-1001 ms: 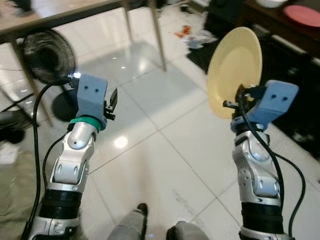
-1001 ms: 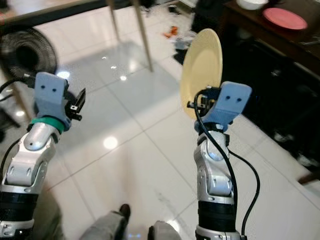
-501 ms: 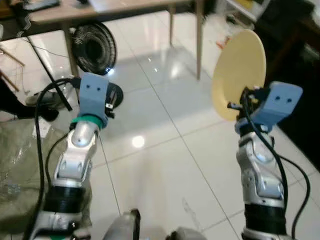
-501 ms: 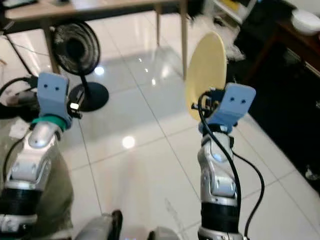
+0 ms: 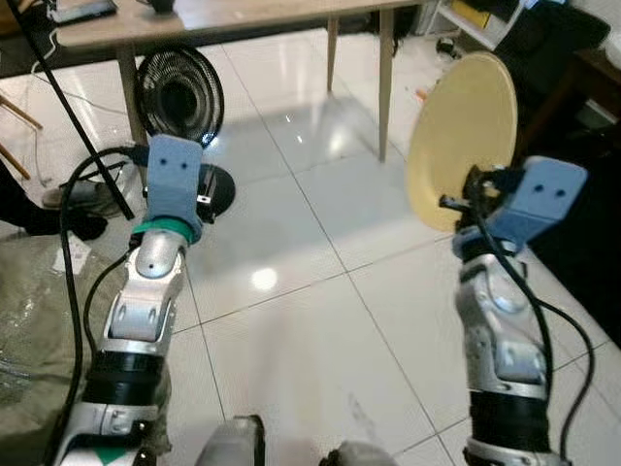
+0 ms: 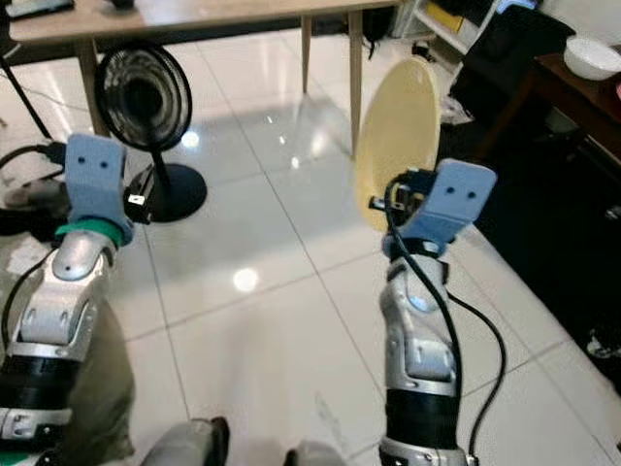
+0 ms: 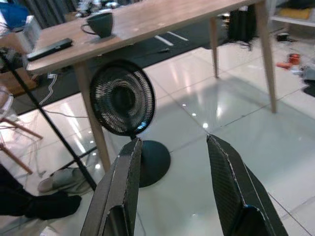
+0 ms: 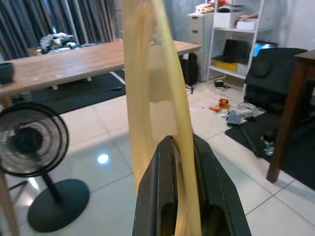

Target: Setting the table

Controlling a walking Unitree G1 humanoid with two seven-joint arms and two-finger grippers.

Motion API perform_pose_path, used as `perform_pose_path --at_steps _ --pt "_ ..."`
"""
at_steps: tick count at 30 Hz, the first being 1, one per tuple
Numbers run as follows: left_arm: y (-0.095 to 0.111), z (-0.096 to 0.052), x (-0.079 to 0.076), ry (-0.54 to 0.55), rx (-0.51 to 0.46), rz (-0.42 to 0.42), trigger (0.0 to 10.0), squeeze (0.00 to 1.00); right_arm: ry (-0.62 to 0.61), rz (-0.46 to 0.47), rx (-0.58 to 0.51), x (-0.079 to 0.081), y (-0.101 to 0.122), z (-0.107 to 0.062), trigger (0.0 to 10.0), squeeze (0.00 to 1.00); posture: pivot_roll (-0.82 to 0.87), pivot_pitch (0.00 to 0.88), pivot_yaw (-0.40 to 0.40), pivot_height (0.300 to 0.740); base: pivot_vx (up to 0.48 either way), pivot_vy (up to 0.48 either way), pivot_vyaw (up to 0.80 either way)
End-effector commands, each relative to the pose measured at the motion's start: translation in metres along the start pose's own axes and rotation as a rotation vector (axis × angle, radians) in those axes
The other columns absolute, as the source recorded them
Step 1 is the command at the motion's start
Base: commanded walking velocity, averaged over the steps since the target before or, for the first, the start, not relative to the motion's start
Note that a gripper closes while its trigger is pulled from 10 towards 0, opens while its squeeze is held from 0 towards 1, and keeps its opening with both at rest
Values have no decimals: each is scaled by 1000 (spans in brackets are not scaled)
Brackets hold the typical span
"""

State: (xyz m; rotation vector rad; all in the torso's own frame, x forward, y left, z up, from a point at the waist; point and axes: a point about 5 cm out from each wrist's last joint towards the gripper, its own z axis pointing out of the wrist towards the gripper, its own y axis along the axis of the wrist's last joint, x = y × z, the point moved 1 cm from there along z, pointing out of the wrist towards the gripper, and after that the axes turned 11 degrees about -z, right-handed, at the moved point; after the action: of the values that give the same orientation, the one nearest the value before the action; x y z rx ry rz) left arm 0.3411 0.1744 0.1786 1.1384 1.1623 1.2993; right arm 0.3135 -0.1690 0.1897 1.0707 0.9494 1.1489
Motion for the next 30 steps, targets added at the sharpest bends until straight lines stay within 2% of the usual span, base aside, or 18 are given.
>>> perform_pose_path --at_steps 1,18,30 --pt "-4 0 -5 -10 8 7 10000 0 -28 -2 2 -8 -1 0 10000 0 38 0 11 740 442 0 0" --pt "-3 0 -5 -16 6 9 10000 0 -55 -6 11 -11 -2 -1 10000 0 40 7 15 740 444 0 0" --pt "-2 0 -6 -30 -2 21 10000 0 -151 -24 24 -23 -5 1 10000 0 46 18 18 740 448 0 0"
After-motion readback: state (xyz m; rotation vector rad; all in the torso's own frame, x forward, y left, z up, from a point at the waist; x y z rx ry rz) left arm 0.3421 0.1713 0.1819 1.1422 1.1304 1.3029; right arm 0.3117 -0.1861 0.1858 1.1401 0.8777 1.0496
